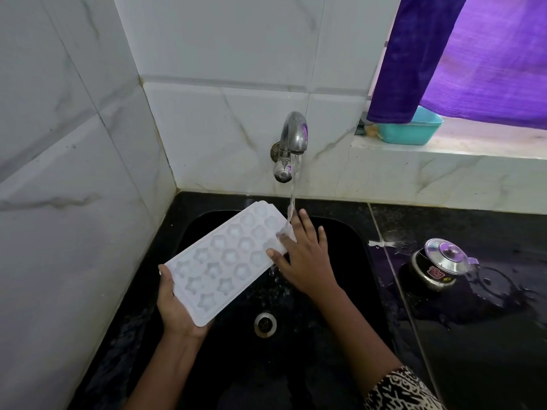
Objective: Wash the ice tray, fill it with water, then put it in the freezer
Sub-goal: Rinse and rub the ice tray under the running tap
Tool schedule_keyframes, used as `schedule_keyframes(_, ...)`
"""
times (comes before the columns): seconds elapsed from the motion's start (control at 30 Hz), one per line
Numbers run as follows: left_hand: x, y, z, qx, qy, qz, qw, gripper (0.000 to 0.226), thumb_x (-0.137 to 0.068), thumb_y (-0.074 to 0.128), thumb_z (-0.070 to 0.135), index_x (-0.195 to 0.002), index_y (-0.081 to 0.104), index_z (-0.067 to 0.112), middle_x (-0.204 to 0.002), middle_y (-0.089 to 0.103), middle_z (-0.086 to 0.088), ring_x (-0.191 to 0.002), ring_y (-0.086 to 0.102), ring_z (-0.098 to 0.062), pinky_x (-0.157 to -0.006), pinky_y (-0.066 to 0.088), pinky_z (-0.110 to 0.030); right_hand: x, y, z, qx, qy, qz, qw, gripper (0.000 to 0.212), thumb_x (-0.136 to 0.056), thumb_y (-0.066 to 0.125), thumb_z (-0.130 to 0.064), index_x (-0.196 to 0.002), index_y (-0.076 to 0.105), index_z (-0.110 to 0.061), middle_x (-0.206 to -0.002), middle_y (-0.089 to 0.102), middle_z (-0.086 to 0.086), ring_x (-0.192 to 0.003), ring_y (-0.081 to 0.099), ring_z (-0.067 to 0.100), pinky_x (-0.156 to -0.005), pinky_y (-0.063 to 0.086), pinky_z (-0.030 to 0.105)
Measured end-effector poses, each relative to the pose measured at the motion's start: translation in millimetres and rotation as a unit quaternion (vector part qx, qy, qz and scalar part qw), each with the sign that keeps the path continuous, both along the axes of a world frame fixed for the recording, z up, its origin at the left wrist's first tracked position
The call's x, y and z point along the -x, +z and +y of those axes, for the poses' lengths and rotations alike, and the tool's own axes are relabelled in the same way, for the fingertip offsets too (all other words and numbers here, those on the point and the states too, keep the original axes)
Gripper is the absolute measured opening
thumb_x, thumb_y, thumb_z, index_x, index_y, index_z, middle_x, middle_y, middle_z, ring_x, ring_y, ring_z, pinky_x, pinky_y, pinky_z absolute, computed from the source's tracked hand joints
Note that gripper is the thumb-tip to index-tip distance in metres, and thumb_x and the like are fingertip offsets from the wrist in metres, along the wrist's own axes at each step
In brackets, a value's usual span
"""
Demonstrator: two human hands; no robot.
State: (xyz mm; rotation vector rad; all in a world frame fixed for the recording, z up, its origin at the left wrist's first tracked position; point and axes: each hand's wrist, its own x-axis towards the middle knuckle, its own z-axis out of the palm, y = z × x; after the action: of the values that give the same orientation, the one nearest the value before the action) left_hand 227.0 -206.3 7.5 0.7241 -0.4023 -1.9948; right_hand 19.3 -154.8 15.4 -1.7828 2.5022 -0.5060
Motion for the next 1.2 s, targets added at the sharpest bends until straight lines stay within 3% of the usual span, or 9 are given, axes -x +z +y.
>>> schedule_keyframes(0.07,-2.0,3.5,-1.8,0.006,0.005,0.001,1.0,0.067,-0.094,0.029,0.065,-0.102,0.077,0.02,-0.12,0.067,-0.013,-0.103,0.068,-0.032,-0.07,0.058,-0.043,3.0,-2.6,2.7,-0.01,0.009,-0.01,1.0,0.077,-0.079,0.008,-0.068,-0.128,0.053,-0.03,-0.16,-0.002,-0.002,-0.145,-0.012,0.016,-0.115,-0.001,0.05)
schedule_keyframes(0.2,-0.3,7.1,0.3,0.012,-0.006,-0.006,1.0,0.068,-0.095,0.027,0.064,-0.099,0.078,0.02,-0.115,0.069,-0.012,-0.098,0.069,-0.03,-0.067,0.059,-0.042,11.1,-4.8,2.1,0.037,-0.029,0.002,0.999,0.063,-0.085,0.015,-0.063,-0.104,0.064,-0.028,-0.16,0.005,0.001,-0.147,-0.004,0.02,-0.114,0.006,0.055)
schedule_keyframes(0.33,4.2,9.8,-1.6,0.019,0.008,-0.009,1.0,0.067,-0.095,0.027,0.064,-0.101,0.077,0.02,-0.116,0.069,-0.012,-0.101,0.069,-0.031,-0.068,0.058,-0.042,-0.5,-5.2,-0.2,0.01,-0.008,-0.006,1.0,0.077,-0.081,0.01,-0.069,-0.13,0.051,-0.027,-0.16,-0.004,-0.002,-0.144,-0.015,0.013,-0.114,0.0,0.05)
schedule_keyframes(0.5,1.4,8.9,-0.4,0.014,0.004,-0.013,1.0,0.067,-0.095,0.027,0.064,-0.097,0.078,0.021,-0.113,0.07,-0.012,-0.097,0.07,-0.03,-0.067,0.059,-0.042,14.4,-2.9,1.9,0.031,-0.027,-0.005,0.999,0.067,-0.085,0.011,-0.065,-0.112,0.062,-0.029,-0.16,-0.001,-0.001,-0.146,-0.009,0.017,-0.115,0.003,0.052)
schedule_keyframes(0.67,2.4,15.0,-1.0,0.029,0.015,-0.005,0.999,0.068,-0.098,0.025,0.061,-0.095,0.079,0.019,-0.108,0.072,-0.011,-0.094,0.071,-0.029,-0.064,0.059,-0.04,2.2,-7.9,3.9,0.005,-0.001,-0.023,1.0,0.075,-0.081,0.01,-0.069,-0.133,0.048,-0.03,-0.16,-0.006,-0.003,-0.142,-0.019,0.009,-0.116,-0.001,0.05)
schedule_keyframes(0.8,0.7,12.7,1.0,0.024,0.003,-0.007,1.0,0.07,-0.097,0.024,0.062,-0.096,0.078,0.019,-0.11,0.071,-0.012,-0.095,0.07,-0.03,-0.064,0.059,-0.042,13.8,-7.0,3.5,0.037,-0.03,-0.016,0.999,0.066,-0.085,0.013,-0.064,-0.108,0.063,-0.029,-0.16,0.003,-0.001,-0.146,-0.006,0.017,-0.115,0.006,0.054)
schedule_keyframes(0.97,3.6,14.9,-0.3,0.028,0.019,-0.011,0.999,0.066,-0.096,0.027,0.062,-0.095,0.079,0.021,-0.111,0.071,-0.01,-0.096,0.07,-0.028,-0.065,0.059,-0.04,2.5,-7.5,-1.0,0.013,-0.005,-0.02,1.0,0.076,-0.081,0.009,-0.069,-0.129,0.052,-0.028,-0.16,-0.001,-0.002,-0.146,-0.011,0.015,-0.116,0.002,0.051)
schedule_keyframes(1.1,1.2,14.9,0.1,0.031,0.02,-0.02,0.999,0.065,-0.095,0.028,0.062,-0.094,0.079,0.022,-0.111,0.071,-0.01,-0.096,0.071,-0.027,-0.066,0.059,-0.039,14.7,-3.6,-0.8,0.045,-0.022,-0.02,0.999,0.066,-0.085,0.012,-0.064,-0.106,0.063,-0.027,-0.16,0.005,0.0,-0.147,-0.005,0.018,-0.115,0.006,0.053)
schedule_keyframes(1.2,5.1,16.2,0.9,0.032,0.023,-0.017,0.999,0.065,-0.096,0.028,0.062,-0.094,0.079,0.022,-0.11,0.072,-0.009,-0.096,0.071,-0.027,-0.065,0.059,-0.039,2.6,-1.6,-4.7,0.03,-0.009,-0.018,0.999,0.074,-0.082,0.011,-0.068,-0.126,0.054,-0.027,-0.16,0.001,0.0,-0.146,-0.008,0.015,-0.114,0.001,0.048)
